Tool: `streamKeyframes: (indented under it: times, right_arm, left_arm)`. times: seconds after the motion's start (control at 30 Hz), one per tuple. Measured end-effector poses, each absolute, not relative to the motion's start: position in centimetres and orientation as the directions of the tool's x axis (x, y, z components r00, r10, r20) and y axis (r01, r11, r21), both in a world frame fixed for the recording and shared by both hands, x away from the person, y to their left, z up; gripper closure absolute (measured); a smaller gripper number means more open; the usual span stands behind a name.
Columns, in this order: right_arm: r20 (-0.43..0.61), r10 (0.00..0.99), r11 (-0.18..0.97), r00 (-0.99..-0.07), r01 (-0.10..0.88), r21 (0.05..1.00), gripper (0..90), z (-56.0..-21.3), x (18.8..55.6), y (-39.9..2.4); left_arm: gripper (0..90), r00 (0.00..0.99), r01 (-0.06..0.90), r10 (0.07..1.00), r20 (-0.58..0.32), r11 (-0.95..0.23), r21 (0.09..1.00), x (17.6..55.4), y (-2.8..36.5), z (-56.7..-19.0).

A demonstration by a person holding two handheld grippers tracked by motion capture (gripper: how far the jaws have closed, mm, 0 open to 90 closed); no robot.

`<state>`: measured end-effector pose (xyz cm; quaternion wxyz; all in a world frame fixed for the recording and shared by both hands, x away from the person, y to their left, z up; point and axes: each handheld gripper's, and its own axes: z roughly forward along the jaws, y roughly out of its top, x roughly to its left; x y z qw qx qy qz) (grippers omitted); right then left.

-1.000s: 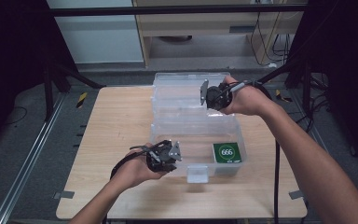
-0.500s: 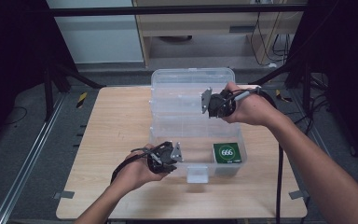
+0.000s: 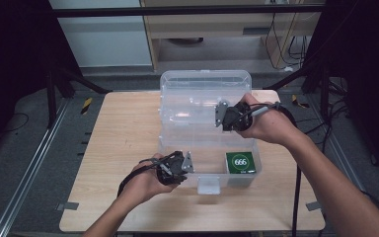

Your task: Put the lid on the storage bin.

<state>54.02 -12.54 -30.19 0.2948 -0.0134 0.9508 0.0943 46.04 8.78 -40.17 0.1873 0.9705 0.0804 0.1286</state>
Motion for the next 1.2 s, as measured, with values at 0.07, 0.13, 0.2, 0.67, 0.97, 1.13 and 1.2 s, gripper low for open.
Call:
streamKeyframes:
  times: [0.07, 0.13, 0.2, 0.67, 0.97, 1.13, 1.2]
  right_arm:
    - [-0.575, 0.042, 0.979, -0.817, -0.081, 0.187, 83.1, -30.3, 53.8, -12.7]
    - [-0.577, 0.044, 0.982, -0.815, -0.071, 0.175, 83.0, -30.3, 53.6, -12.6]
    - [-0.583, 0.043, 0.983, -0.811, -0.071, 0.171, 83.1, -30.3, 53.4, -12.4]
    - [-0.606, 0.048, 0.978, -0.794, -0.087, 0.191, 83.0, -30.6, 52.0, -12.5]
    - [-0.622, 0.038, 0.978, -0.782, -0.098, 0.183, 82.4, -30.8, 50.9, -12.6]
    - [-0.630, 0.044, 0.976, -0.776, -0.102, 0.194, 82.1, -31.0, 50.4, -12.9]
    - [-0.634, 0.047, 0.976, -0.772, -0.100, 0.194, 81.9, -31.1, 50.3, -12.9]
  left_arm:
    - [78.0, 0.951, 0.113, 0.211, 0.225, -0.918, 0.381, 45.9, 8.7, -40.2]
    - [78.0, 0.951, 0.117, 0.214, 0.225, -0.918, 0.378, 45.8, 8.6, -40.2]
    - [77.9, 0.951, 0.118, 0.214, 0.224, -0.919, 0.377, 45.8, 8.6, -40.2]
    - [77.4, 0.948, 0.130, 0.227, 0.222, -0.915, 0.381, 45.8, 8.5, -40.2]
    - [76.7, 0.943, 0.145, 0.247, 0.221, -0.907, 0.394, 45.6, 8.5, -40.2]
    - [76.7, 0.945, 0.135, 0.238, 0.226, -0.910, 0.393, 45.5, 8.4, -40.2]
    - [76.8, 0.944, 0.134, 0.236, 0.229, -0.912, 0.388, 45.4, 8.3, -40.2]
